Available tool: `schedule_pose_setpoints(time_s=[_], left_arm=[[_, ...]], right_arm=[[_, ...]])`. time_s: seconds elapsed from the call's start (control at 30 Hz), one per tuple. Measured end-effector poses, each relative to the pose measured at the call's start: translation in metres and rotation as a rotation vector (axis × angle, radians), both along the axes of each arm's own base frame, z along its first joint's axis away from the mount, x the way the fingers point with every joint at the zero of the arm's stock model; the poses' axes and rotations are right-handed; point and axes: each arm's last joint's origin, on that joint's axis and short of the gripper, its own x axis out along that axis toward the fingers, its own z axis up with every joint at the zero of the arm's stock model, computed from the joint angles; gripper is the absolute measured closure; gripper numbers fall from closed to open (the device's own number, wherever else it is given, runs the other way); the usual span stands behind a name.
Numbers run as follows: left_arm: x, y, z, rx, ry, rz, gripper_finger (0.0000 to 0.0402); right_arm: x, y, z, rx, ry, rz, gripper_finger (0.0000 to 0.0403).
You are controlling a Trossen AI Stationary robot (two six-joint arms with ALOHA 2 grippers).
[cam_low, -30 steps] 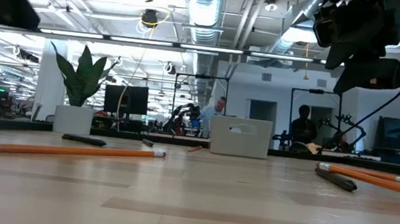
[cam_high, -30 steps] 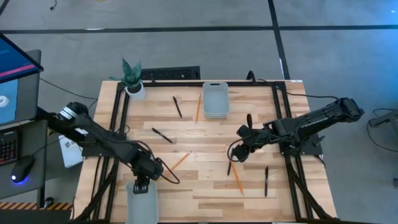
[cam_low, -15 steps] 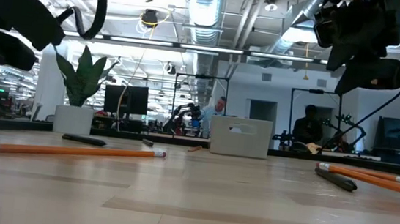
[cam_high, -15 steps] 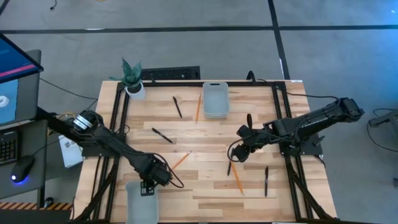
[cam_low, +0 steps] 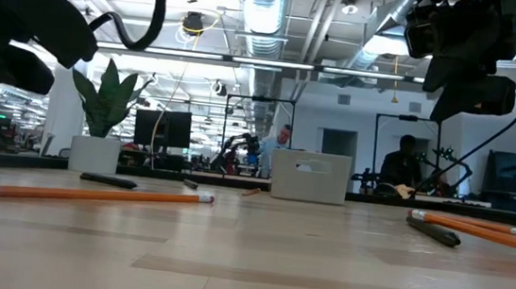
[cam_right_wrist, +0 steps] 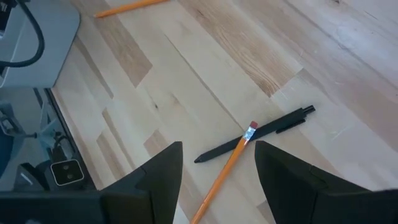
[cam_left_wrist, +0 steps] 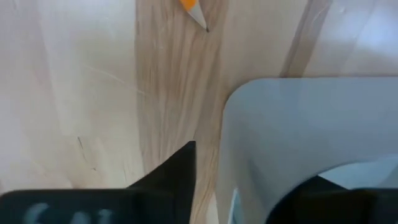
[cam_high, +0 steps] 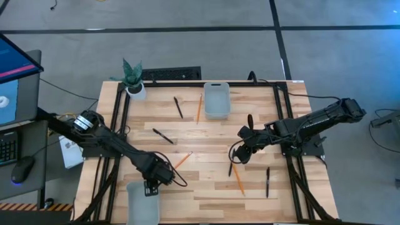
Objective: Sort pens & pencils
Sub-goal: Move the bottom gray bin to the top left of the table
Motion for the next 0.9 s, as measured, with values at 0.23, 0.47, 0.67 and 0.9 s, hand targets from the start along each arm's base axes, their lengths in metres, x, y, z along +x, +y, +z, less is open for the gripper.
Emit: schedule_pose_setpoints(time_s=[0.23, 0.47, 0.67, 0.9], left_arm=[[0.002, 0.003, 0.0, 0.017, -0.012, -0.006, 0.0357], [0.002, 0.004, 0.0, 0.023, -0.016, -0.016, 0.0398], [0.003, 0.007, 0.0, 0.03, -0.019, -0.004, 0.04], [0.008, 0.015, 0.0, 0.015, -0.016, 0.015, 0.04]], right_arm=[[0.0, 0.0, 0.0, -0.001, -0.001, 0.002, 0.0181], [0.0, 0.0, 0.0, -0.001, 0.0, 0.001, 0.0181], [0.0, 0.0, 0.0, -0.001, -0.001, 0.001, 0.0181], [0.0, 0.0, 0.0, -0.001, 0.0, 0.002, 0.0181]])
